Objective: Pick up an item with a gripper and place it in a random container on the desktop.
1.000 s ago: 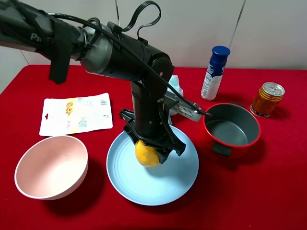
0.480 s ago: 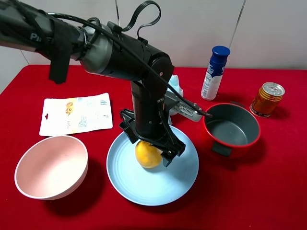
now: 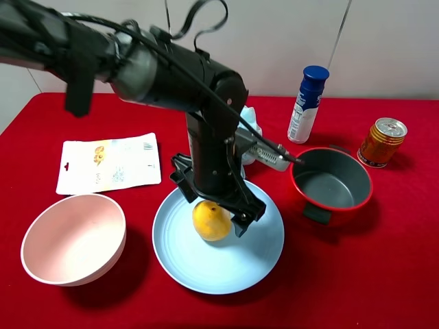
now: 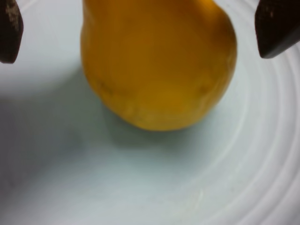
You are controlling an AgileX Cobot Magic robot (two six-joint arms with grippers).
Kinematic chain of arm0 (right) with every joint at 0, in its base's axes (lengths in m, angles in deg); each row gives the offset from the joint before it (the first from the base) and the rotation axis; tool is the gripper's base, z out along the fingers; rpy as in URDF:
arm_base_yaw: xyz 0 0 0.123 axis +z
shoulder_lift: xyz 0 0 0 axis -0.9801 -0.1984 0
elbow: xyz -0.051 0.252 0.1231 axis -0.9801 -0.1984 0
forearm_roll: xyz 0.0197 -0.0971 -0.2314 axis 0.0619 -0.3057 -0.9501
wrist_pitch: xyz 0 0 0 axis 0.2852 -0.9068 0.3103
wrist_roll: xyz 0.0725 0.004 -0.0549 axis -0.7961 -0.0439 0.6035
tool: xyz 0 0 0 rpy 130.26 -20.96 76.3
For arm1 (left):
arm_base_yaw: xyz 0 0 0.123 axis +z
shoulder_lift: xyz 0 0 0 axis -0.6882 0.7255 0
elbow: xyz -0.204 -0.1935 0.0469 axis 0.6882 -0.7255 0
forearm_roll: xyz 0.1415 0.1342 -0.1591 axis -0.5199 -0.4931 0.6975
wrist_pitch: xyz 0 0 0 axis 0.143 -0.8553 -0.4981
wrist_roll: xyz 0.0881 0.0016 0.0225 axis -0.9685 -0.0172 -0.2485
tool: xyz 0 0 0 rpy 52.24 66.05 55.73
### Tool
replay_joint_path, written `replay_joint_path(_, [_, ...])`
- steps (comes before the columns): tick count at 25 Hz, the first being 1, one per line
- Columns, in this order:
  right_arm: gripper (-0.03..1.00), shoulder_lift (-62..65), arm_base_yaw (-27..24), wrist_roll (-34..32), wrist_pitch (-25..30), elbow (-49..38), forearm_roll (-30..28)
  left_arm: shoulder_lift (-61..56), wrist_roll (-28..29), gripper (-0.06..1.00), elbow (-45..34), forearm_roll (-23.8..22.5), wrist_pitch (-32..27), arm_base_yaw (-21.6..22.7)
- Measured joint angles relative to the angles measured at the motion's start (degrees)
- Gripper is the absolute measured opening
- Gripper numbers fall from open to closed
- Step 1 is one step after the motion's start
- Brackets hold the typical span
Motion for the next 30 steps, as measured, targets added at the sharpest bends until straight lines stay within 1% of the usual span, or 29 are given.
replay_joint_path(9, [0.69,0.0,0.0,0.0,0.0,0.0,0.05,-6.54,0.0,0.99,0.0,-0.07,-2.78,0.0])
replay_joint_path(18, [0.69,0.0,0.0,0.0,0.0,0.0,0.05,-14.81,-0.01,0.99,0.0,-1.29,-10.04,0.0])
replay_joint_path(26, [0.69,0.0,0.0,0.0,0.0,0.0,0.05,-23.36,-0.01,0.99,0.0,-2.84,-19.08,0.0])
replay_joint_path(30, [0.69,0.0,0.0,0.0,0.0,0.0,0.05,-27.86,-0.06,0.99,-0.09,-3.71,-19.62,0.0])
